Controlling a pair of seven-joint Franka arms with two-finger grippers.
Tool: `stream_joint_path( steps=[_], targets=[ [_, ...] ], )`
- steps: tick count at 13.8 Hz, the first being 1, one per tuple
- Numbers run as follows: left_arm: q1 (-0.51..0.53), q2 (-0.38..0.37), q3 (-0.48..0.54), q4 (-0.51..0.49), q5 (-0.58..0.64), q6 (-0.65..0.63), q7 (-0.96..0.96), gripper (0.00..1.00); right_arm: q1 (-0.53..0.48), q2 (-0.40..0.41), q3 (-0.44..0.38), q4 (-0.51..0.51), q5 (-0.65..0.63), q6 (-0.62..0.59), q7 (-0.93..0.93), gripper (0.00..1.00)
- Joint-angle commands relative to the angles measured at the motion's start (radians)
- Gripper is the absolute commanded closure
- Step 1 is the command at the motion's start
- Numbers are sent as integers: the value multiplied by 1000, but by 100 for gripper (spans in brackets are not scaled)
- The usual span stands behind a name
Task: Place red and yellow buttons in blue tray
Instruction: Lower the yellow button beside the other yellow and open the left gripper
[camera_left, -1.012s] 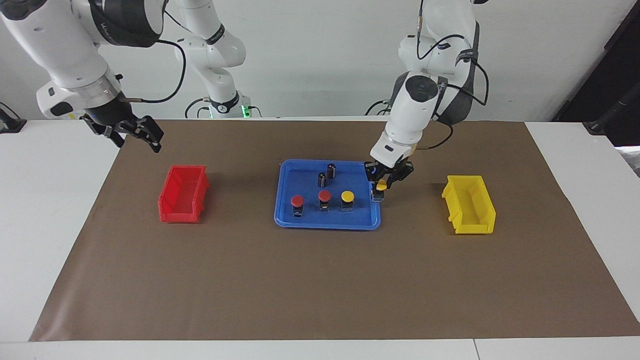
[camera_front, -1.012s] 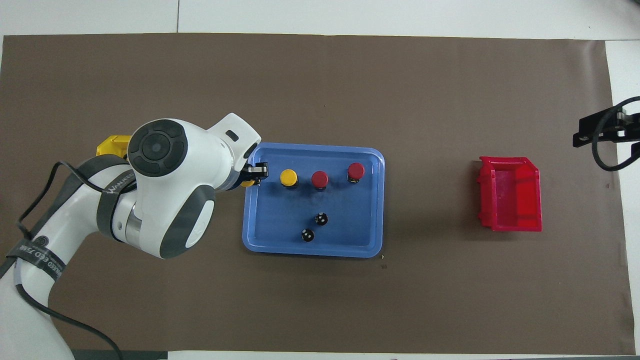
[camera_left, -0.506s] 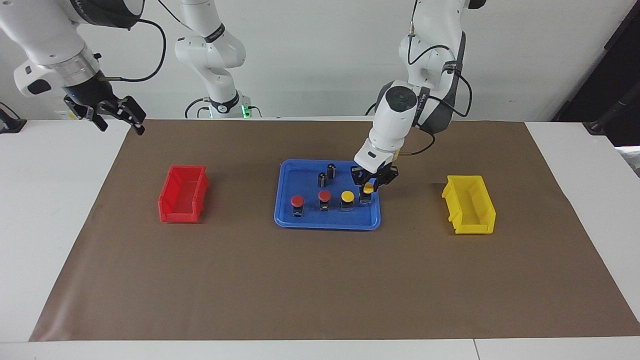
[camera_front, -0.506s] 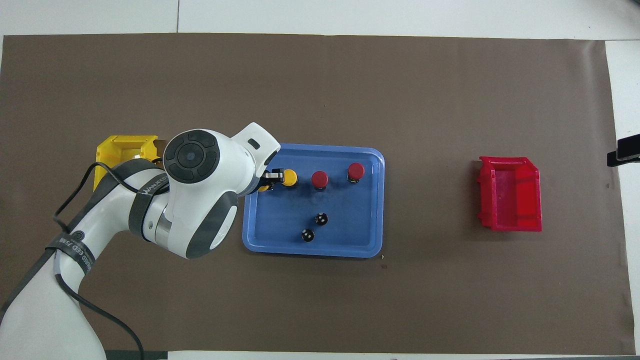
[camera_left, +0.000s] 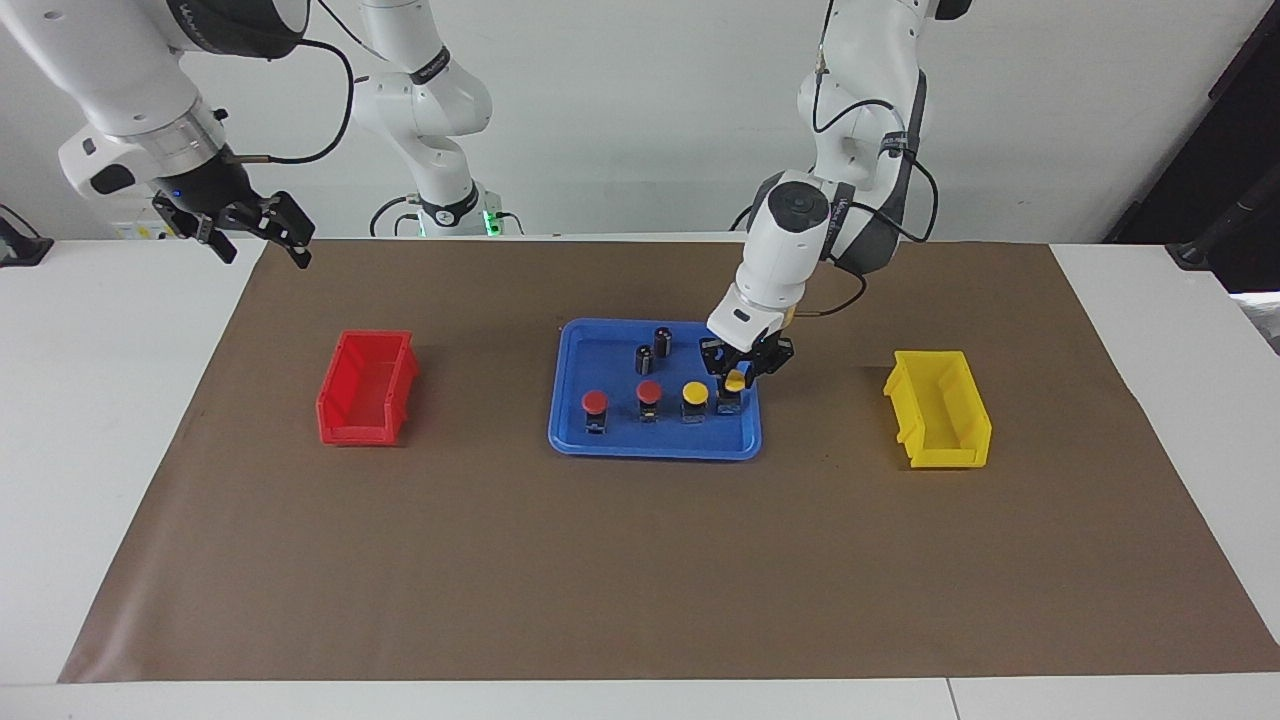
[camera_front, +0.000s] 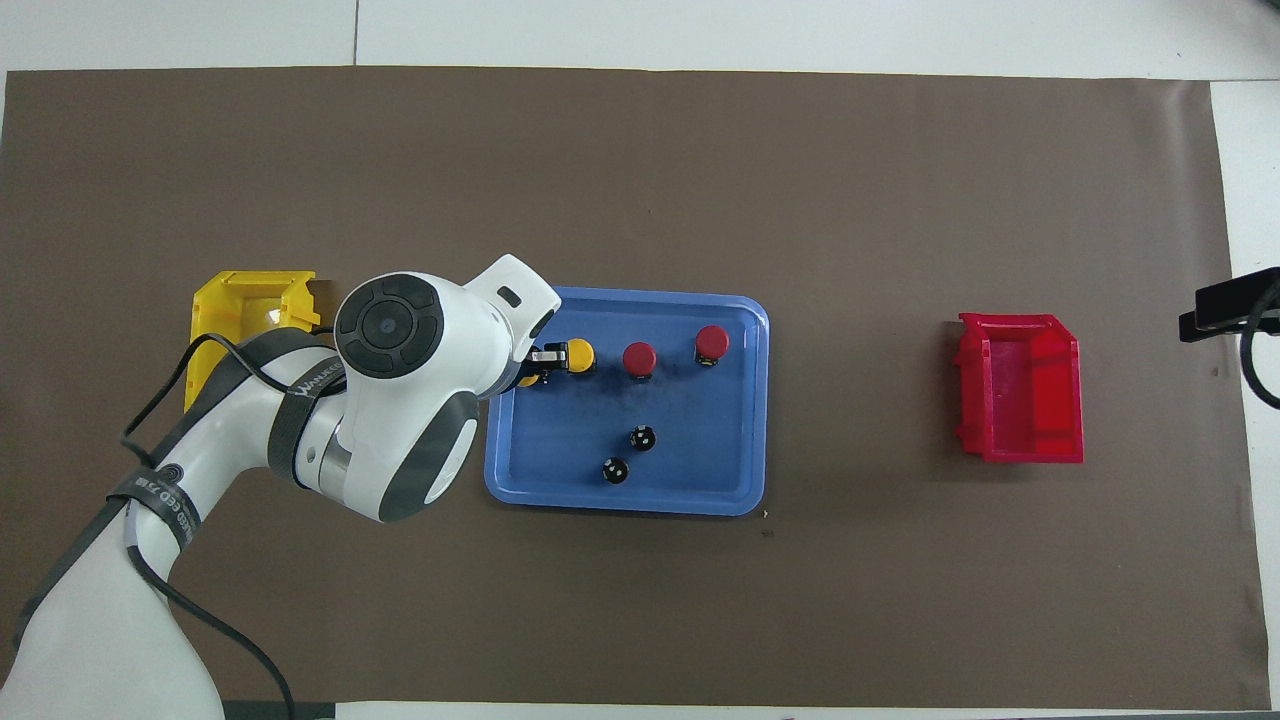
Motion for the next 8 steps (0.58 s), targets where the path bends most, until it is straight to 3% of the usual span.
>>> stream_joint_path(
  steps=[1, 4, 8],
  targets=[
    [-18, -4, 17, -12, -19, 31, -7, 57, 25, 3, -14, 3, -9, -19, -21, 0],
    [-16, -4, 17, -11, -19, 40, -7, 44, 35, 2, -34, 4, -9, -19, -21, 0],
    [-10, -1, 18, -2, -19, 34, -7, 40, 56, 3, -59, 4, -9, -21, -33, 0]
  ],
)
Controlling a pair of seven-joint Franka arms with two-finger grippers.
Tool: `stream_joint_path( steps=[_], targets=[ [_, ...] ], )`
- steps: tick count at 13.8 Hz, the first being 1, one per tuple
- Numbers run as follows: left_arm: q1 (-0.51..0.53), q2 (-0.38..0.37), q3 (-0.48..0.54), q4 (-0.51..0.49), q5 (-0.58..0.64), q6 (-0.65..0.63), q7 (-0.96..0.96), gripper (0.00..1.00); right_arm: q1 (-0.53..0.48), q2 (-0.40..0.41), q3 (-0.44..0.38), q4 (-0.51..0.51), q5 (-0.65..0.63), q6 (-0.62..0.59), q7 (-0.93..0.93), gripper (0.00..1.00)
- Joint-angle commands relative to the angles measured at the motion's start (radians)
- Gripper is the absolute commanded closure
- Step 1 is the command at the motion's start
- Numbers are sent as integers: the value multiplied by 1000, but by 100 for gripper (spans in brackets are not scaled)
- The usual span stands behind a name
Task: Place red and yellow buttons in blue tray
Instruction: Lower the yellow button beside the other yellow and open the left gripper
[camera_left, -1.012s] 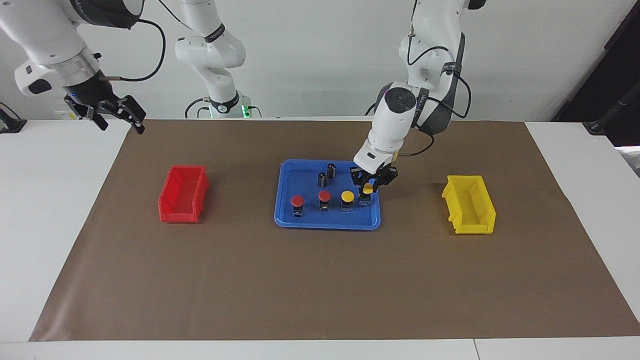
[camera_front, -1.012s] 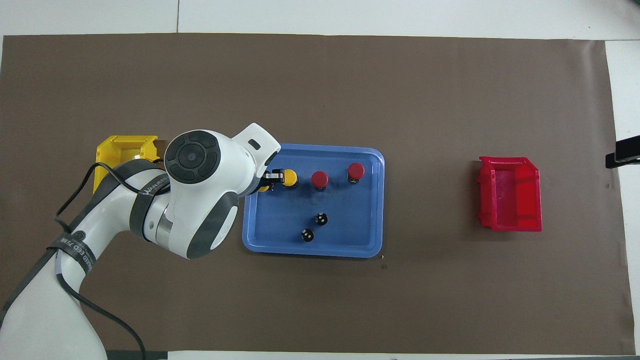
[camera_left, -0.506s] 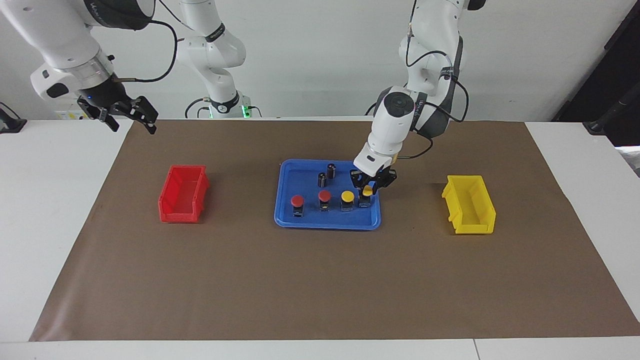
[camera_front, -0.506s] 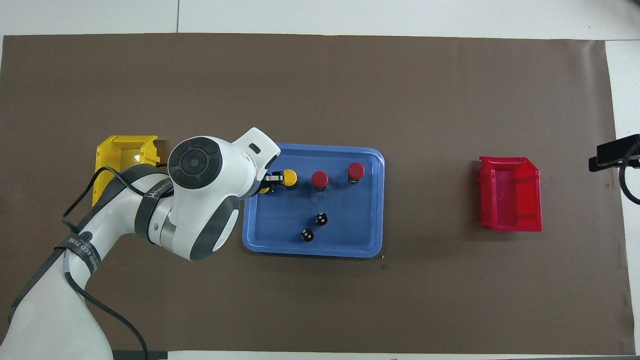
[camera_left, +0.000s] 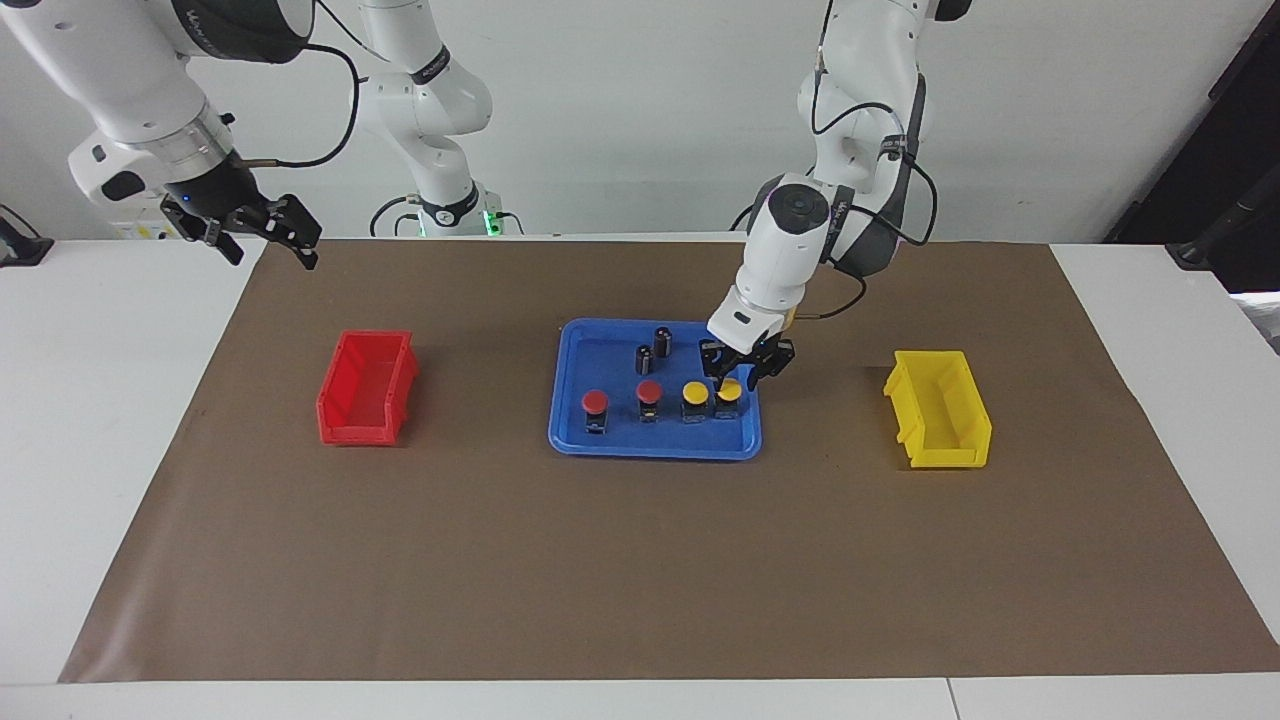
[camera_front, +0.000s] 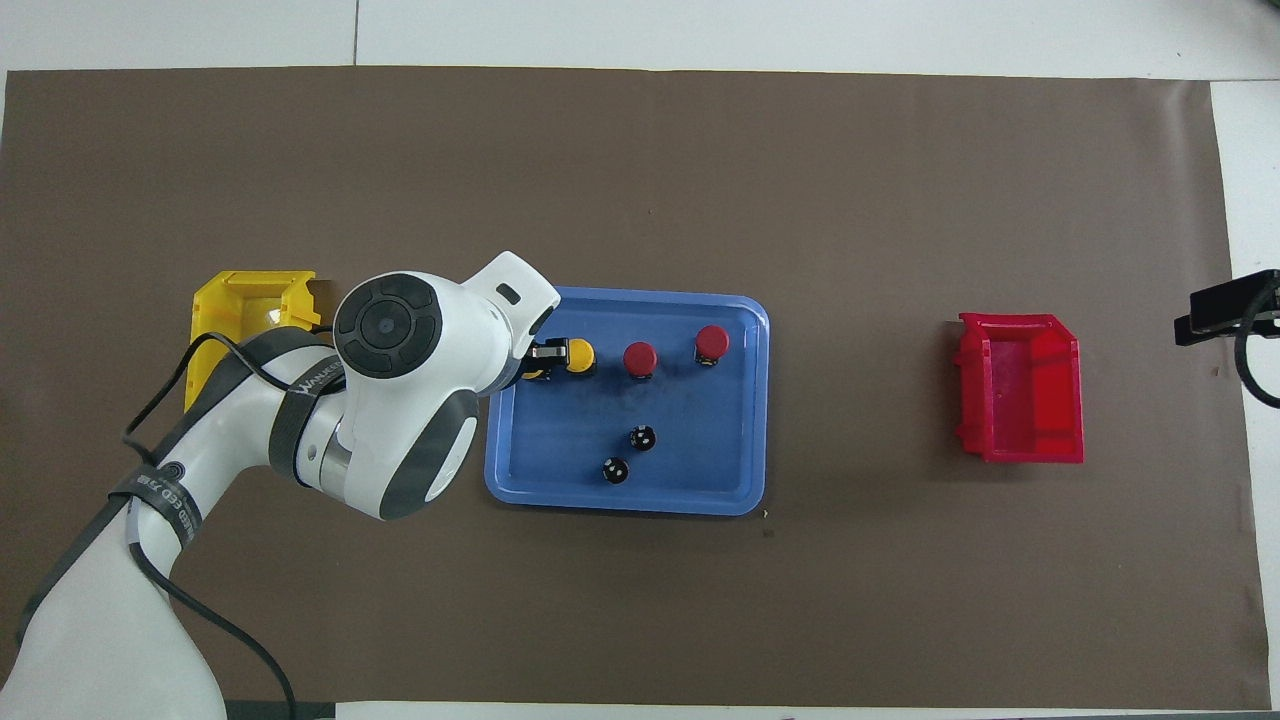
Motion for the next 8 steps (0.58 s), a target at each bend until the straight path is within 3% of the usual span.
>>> stream_joint_path(
  steps=[1, 3, 7, 8],
  targets=[
    [-10, -2, 14, 3, -18, 9, -4, 40, 4, -2, -8, 4, -8, -14, -30, 0],
    [-7, -19, 14, 32, -18, -53, -4, 39, 1, -8, -1, 4, -6, -21, -27, 0],
    [56, -37, 27, 206, -4, -349, 14, 4, 1, -12, -9, 2, -6, -61, -24, 0],
    [89, -39, 27, 251, -4, -411, 28, 0, -5, -12, -9, 1, -6, -55, -28, 0]
  ],
)
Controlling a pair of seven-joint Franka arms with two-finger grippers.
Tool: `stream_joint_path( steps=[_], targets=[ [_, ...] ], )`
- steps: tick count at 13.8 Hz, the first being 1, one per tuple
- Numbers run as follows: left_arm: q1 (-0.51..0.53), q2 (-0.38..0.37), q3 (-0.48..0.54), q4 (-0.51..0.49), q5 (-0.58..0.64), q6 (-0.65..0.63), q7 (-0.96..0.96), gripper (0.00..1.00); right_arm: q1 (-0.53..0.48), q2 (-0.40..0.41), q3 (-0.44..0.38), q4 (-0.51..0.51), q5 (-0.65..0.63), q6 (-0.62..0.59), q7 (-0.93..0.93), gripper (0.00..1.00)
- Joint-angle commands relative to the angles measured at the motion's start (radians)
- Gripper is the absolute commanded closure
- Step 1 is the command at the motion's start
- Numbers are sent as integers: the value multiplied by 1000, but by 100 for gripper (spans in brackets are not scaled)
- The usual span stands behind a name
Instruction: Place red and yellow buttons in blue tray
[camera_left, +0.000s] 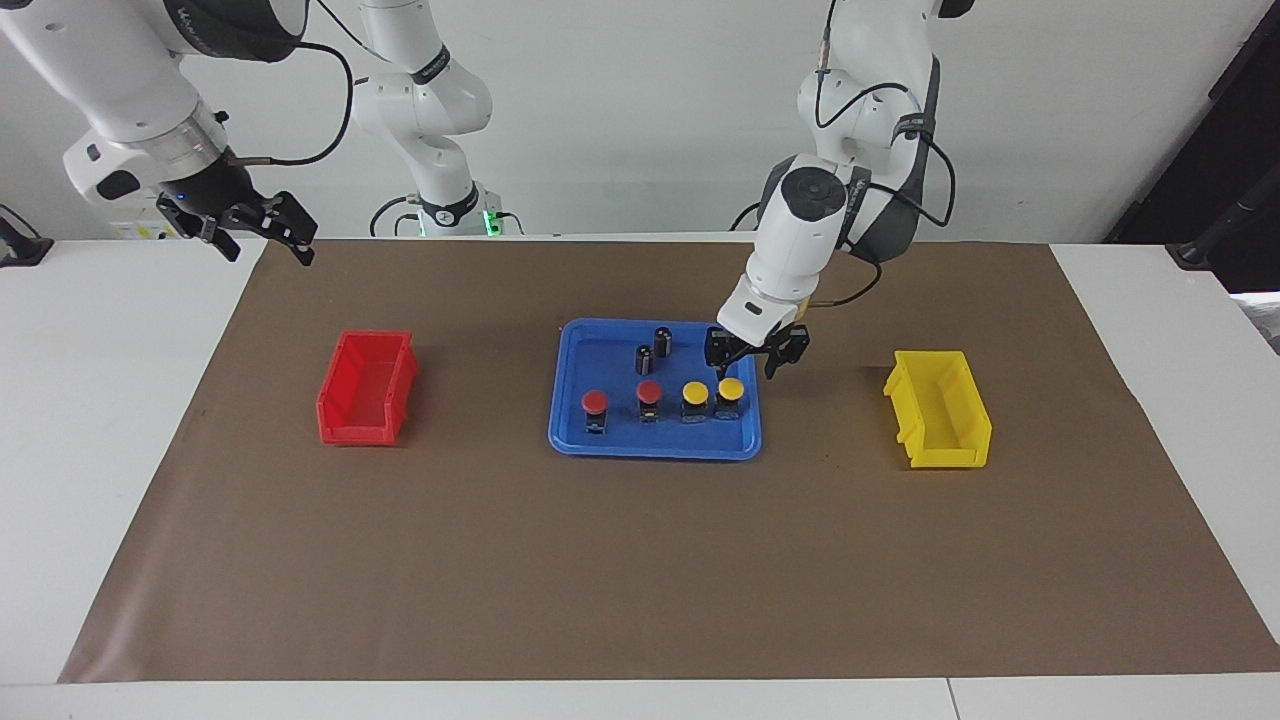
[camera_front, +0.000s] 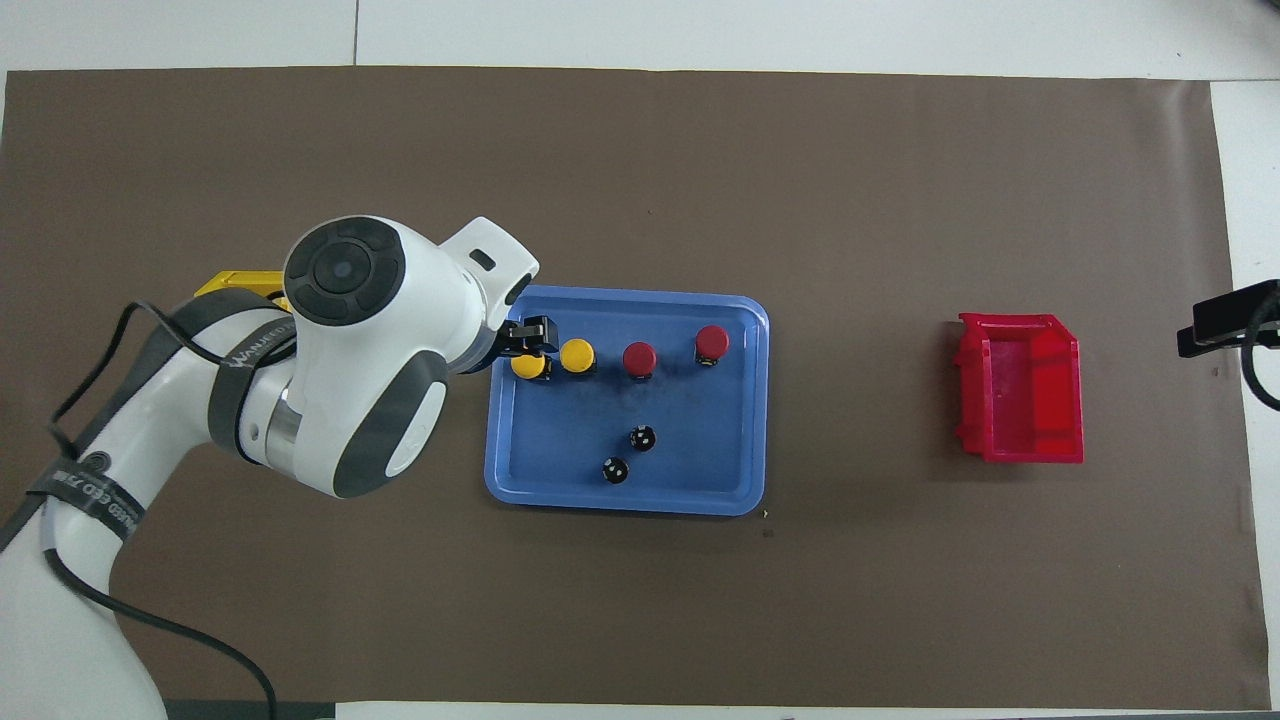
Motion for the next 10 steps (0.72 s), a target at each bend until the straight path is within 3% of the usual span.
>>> stream_joint_path(
  steps=[1, 3, 6, 10],
  targets=[
    [84, -13, 3, 110, 4, -156, 46, 0, -10, -10, -6, -10, -5, -11, -23, 0],
    [142, -61, 3, 130, 66, -207, 135, 0, -8, -9, -4, -12, -5, -5, -22, 0],
    [270, -130, 6, 130, 67, -287, 362, 0, -5, -7, -4, -12, -5, -3, -15, 0],
    [406, -170, 3, 199, 73, -403, 445, 0, 6, -7, 0, -13, -5, -6, -17, 0]
  ],
)
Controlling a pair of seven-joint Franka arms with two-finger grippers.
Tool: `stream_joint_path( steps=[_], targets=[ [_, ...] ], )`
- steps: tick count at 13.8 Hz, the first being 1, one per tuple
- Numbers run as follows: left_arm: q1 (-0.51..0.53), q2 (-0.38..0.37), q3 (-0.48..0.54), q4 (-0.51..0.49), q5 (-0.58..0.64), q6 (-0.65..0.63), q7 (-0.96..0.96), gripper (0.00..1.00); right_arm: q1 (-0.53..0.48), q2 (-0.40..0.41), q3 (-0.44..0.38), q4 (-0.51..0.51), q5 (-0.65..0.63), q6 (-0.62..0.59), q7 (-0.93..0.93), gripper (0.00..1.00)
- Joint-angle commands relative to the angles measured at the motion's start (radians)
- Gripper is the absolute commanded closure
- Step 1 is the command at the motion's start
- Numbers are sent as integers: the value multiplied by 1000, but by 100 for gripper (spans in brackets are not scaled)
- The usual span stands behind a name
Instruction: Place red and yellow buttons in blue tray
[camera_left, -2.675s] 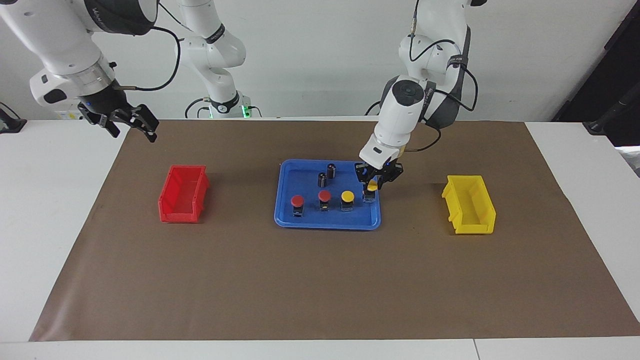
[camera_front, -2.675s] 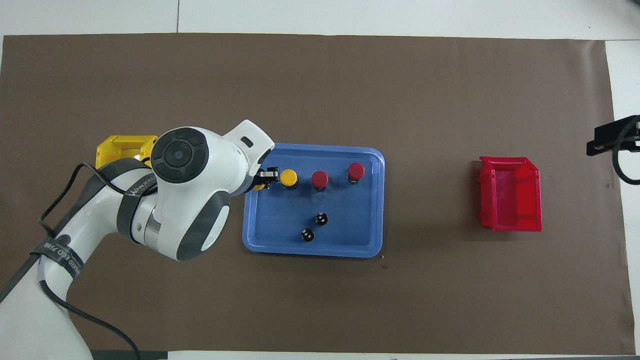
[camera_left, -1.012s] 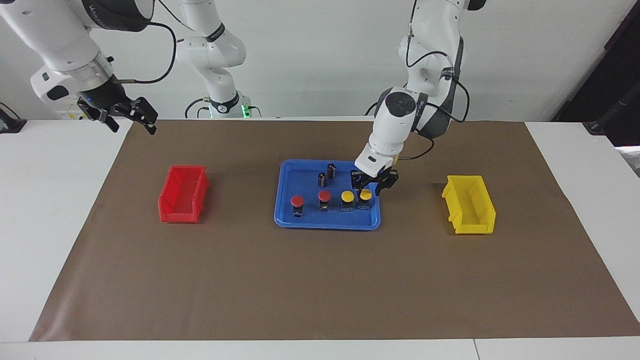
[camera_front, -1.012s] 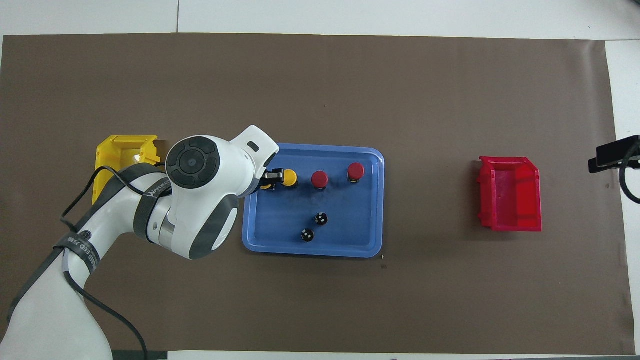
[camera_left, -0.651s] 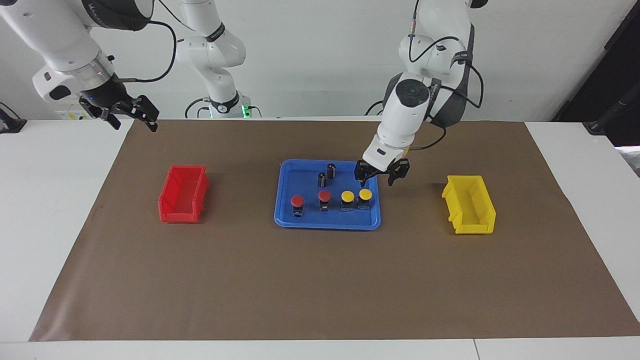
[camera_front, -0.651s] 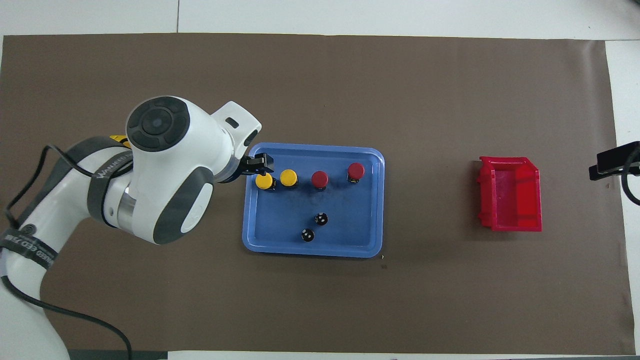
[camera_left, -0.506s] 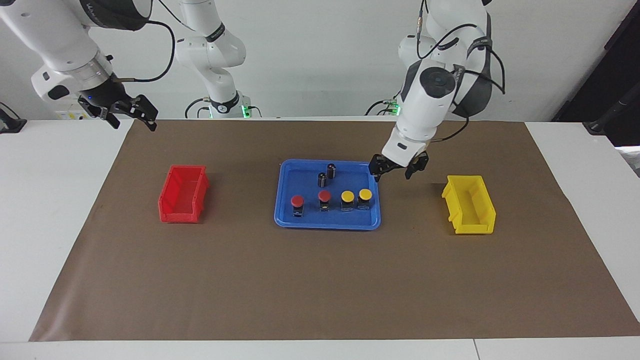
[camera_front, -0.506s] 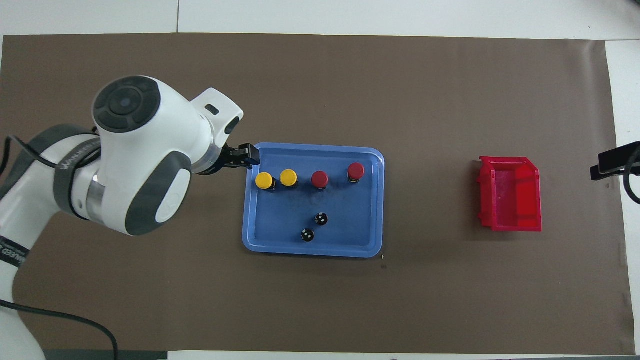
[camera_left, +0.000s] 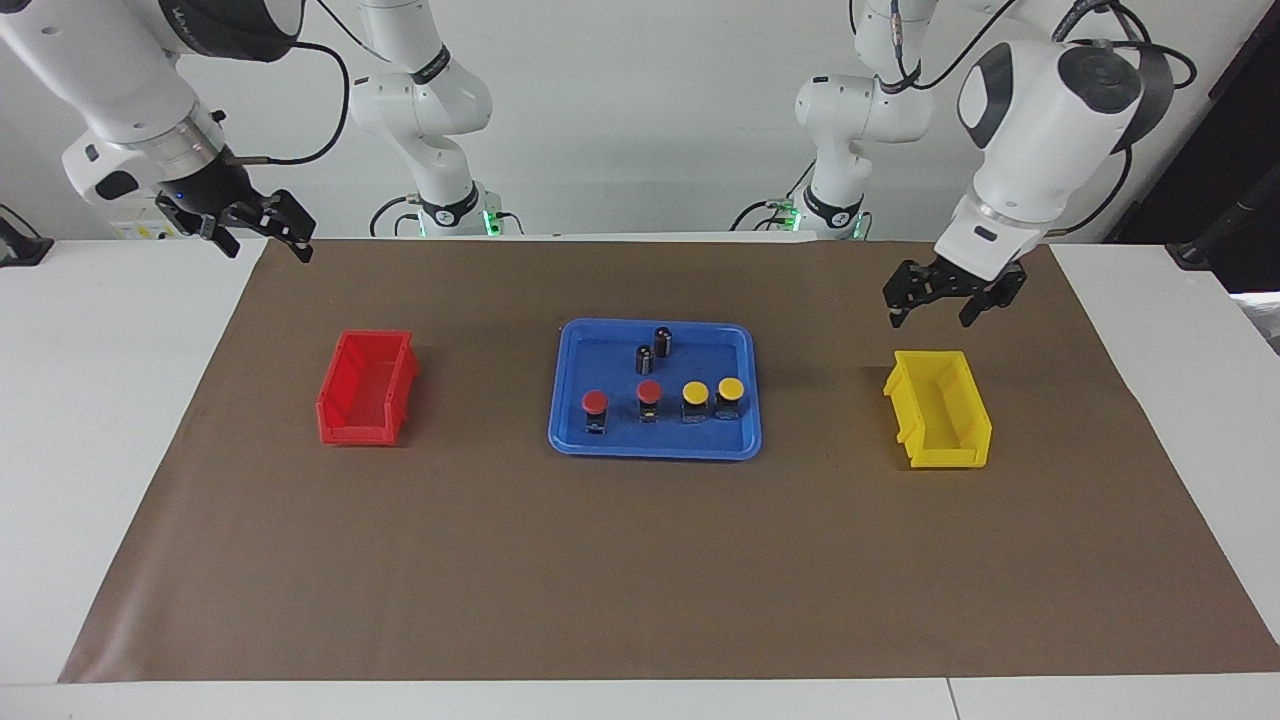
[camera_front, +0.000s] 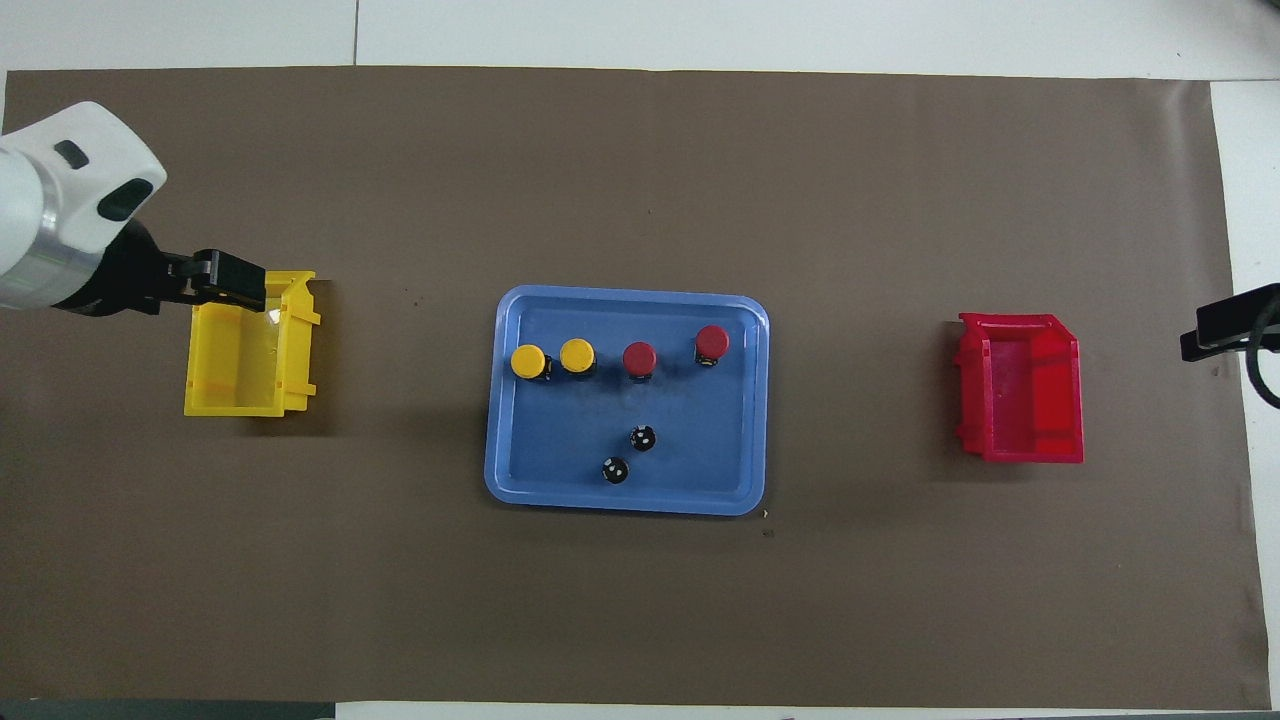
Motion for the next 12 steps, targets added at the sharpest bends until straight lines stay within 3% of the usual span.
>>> stream_joint_path(
  steps=[1, 4, 5, 12],
  targets=[
    [70, -16, -9, 90, 16, -151, 107, 0, 3, -7, 3, -11, -5, -9, -19, 0],
    [112, -33, -6, 131, 16, -248, 166, 0, 5, -7, 4, -11, -5, -9, -19, 0],
    [114, -63, -7, 126, 15, -241, 166, 0, 5, -7, 4, -11, -3, -9, -19, 0],
    [95, -82, -26, 92, 13, -167, 152, 0, 5, -7, 4, -11, -3, -9, -19, 0]
  ],
)
